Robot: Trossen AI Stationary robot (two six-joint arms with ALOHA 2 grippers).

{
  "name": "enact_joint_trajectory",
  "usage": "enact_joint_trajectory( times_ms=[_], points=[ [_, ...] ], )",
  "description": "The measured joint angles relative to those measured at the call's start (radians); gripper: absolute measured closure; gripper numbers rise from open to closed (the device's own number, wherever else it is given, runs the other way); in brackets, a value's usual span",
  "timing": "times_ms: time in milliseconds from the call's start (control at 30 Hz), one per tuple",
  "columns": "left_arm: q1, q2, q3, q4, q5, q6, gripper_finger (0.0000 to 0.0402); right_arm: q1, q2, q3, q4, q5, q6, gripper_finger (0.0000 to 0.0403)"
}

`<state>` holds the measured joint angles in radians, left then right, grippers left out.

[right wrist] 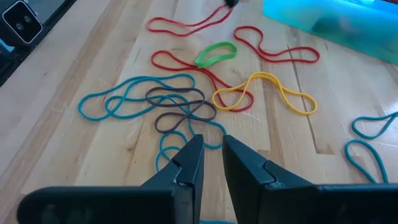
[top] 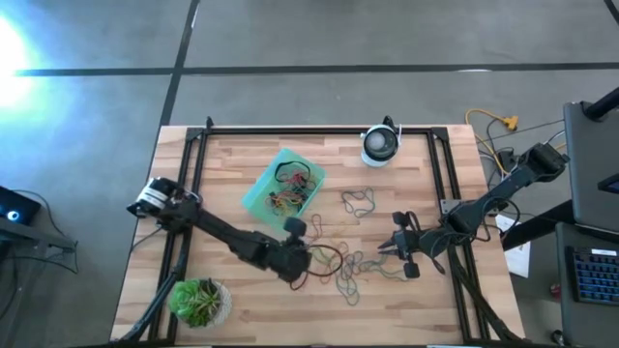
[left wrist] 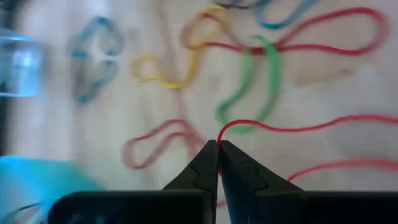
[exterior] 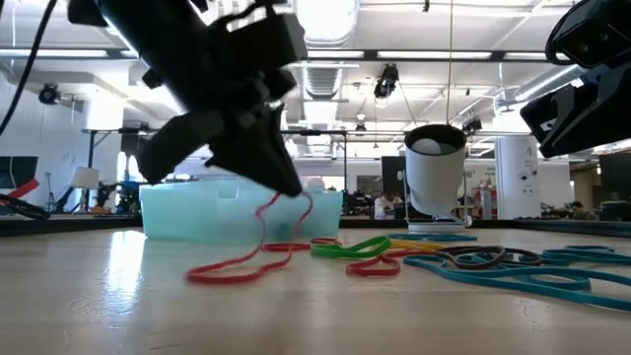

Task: Pick and place rubber bands into bin
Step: Put the red rubber band into the green bin

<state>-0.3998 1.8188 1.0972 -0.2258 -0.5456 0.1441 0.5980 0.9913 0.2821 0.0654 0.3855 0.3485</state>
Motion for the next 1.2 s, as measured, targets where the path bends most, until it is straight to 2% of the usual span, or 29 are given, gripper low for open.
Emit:
enact_joint_trajectory(
  times_ms=[400, 633, 867, 1033, 1100, 1200],
  points=[
    [-0.05, -0.049, 0.03, 0.005, -0.536, 0.056, 0.0401, 0.0, 0.0, 0.0, -0.001, 0.0, 0.0, 0.0349],
    [-0.035, -0.138, 0.022, 0.006, -0.719, 0.06, 0.0401, 0.0, 0.0, 0.0, 0.0, 0.0, 0.0, 0.0349],
    [-0.002, -0.281, -0.007, -0.001, -0.79, 0.086, 0.0401, 0.0, 0.0, -0.002, 0.0, 0.0, 0.0, 0.0349],
    [0.047, -0.369, -0.066, -0.035, -0.795, 0.073, 0.0401, 0.0, 0.0, -0.002, 0.002, 0.0, 0.0, 0.0349],
    [0.069, -0.394, -0.101, -0.041, -0.77, 0.07, 0.0401, 0.0, 0.0, -0.002, 0.001, 0.0, 0.0, 0.0349],
    [0.114, -0.42, -0.16, -0.04, -0.666, 0.012, 0.0402, 0.0, 0.0, -0.003, 0.002, 0.0, 0.0, 0.0349]
  ],
)
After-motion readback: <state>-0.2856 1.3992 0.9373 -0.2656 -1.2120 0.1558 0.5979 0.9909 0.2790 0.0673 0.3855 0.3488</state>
